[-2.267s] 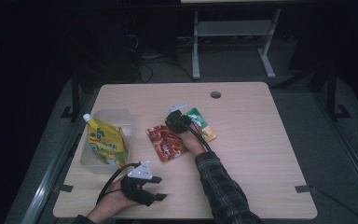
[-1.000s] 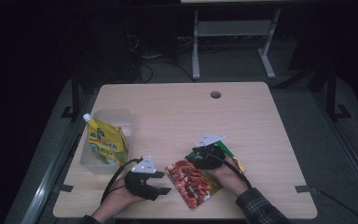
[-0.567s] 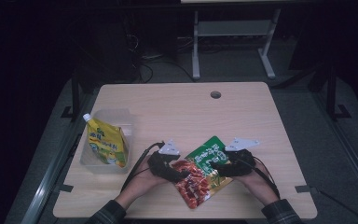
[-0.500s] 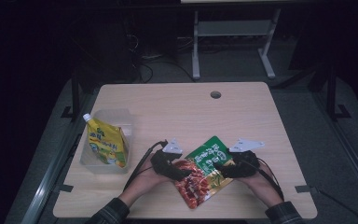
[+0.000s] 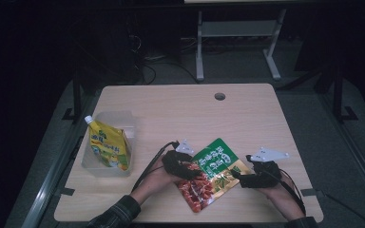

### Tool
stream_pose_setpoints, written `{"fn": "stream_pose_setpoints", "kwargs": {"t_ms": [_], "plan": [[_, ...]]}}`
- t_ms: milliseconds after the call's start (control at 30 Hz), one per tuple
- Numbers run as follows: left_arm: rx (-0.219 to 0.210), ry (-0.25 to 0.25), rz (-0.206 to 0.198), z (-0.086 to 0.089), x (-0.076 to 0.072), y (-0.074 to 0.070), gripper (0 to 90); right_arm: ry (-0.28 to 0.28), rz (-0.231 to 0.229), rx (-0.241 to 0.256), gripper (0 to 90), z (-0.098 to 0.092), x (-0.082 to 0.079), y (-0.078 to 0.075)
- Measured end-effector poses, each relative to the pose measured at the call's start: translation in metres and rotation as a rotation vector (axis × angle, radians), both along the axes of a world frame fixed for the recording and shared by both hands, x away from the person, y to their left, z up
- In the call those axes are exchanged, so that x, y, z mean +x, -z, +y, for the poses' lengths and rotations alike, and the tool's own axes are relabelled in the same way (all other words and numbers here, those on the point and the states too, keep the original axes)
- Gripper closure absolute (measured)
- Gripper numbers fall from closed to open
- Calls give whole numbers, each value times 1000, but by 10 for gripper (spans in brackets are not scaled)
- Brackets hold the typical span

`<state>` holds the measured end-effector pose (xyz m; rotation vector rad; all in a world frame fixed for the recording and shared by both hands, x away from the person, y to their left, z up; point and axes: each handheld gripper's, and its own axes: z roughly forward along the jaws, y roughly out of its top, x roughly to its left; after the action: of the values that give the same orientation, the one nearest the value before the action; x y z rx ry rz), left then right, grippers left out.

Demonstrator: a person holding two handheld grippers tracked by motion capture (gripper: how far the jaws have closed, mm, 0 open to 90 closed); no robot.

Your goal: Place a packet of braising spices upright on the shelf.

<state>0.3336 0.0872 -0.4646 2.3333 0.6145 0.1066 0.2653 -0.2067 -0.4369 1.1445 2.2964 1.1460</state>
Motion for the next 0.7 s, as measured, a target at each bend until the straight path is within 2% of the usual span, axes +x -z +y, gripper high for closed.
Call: {"fn": "stream_pose_setpoints", "kwargs": {"t_ms": [133, 200, 267, 400, 533, 600, 633, 700], "plan": [[29, 28, -14, -5, -5, -2, 610, 11, -12, 13, 172, -4, -1, -3], [63, 36, -32, -10, -8, -4, 715, 17, -12, 17, 161, -4, -1, -3], [77, 42, -33, -13, -10, -5, 824, 26, -14, 18, 152, -5, -2, -4], [65, 39, -23, -12, -8, -5, 866, 34, -23, 23, 141, -8, -1, -6], [-6, 17, 5, -7, -5, -3, 889, 35, -6, 24, 137, -9, -3, -7], [-9, 10, -6, -4, -4, -6, 893, 39, -13, 26, 136, -10, -5, -8], [-28, -8, -11, -4, -5, -7, 894, 48, -14, 41, 137, -12, -7, -9], [-44, -9, 0, 0, -3, -10, 894, 57, -16, 74, 141, -15, -11, -9]]}}
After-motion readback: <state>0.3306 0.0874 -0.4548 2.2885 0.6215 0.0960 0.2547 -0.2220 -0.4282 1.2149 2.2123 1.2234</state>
